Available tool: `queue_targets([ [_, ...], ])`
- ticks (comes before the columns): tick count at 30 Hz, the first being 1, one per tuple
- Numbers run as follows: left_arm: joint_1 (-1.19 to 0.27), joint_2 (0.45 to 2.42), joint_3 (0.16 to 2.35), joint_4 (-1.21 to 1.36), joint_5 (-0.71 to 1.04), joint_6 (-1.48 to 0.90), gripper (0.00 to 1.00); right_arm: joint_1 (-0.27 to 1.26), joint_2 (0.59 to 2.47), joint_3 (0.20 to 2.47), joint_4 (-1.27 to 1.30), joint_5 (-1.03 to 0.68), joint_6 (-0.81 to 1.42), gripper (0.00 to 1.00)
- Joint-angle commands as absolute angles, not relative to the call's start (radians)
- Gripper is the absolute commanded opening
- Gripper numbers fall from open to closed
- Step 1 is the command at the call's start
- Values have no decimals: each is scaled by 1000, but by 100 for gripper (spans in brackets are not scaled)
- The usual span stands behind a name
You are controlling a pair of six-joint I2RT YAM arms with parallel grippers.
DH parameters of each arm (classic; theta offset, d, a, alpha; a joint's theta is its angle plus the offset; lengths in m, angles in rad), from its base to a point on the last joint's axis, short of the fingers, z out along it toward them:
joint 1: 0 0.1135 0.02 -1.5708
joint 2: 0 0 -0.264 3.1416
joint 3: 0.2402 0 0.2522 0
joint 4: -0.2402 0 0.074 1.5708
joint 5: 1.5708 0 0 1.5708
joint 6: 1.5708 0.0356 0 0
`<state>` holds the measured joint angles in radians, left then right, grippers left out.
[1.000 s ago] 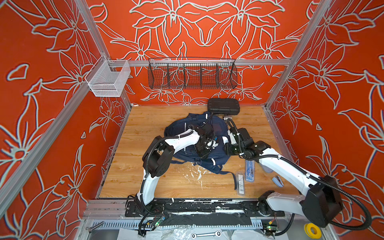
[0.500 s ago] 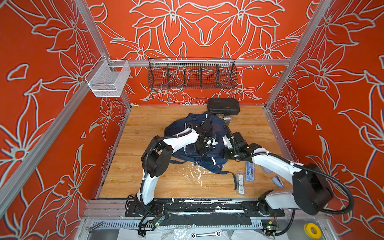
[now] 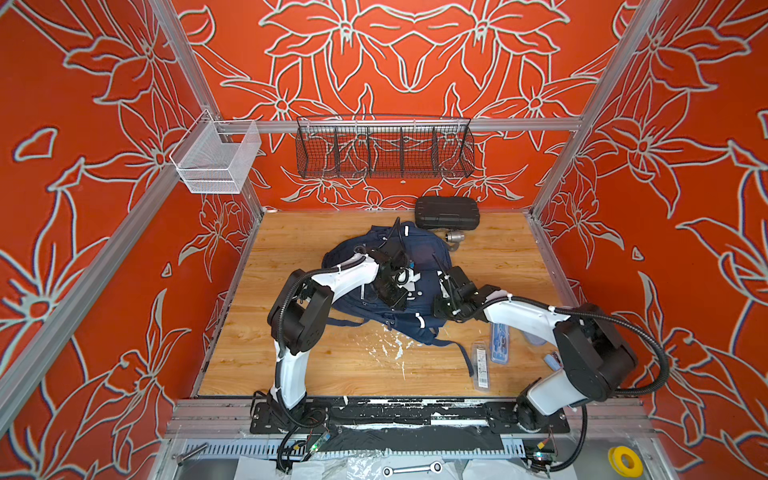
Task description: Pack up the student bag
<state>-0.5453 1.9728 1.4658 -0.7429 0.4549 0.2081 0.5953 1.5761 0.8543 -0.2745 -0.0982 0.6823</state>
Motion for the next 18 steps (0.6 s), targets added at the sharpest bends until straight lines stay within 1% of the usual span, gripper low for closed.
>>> queue_targets([
  [1, -543, 1945, 1453, -702, 532, 176, 29, 632, 1668, 841, -416, -64, 707, 27],
  [4, -543, 1954, 1442, -700, 532, 172, 30, 647, 1686, 855, -418, -55, 715, 27],
  [7, -543, 1966, 1437, -702, 502, 166, 28, 655, 1690, 861, -421, -44, 719, 28],
  [12, -542, 1986, 1439, -692, 410, 126, 20, 663, 1681, 864, -436, -24, 713, 26],
  [15, -542, 2006, 1458, -680, 385, 90, 15, 669, 1683, 865, -438, -25, 714, 25],
  [18, -543, 2022, 1468, -678, 394, 72, 14, 677, 1687, 864, -437, -24, 721, 24],
])
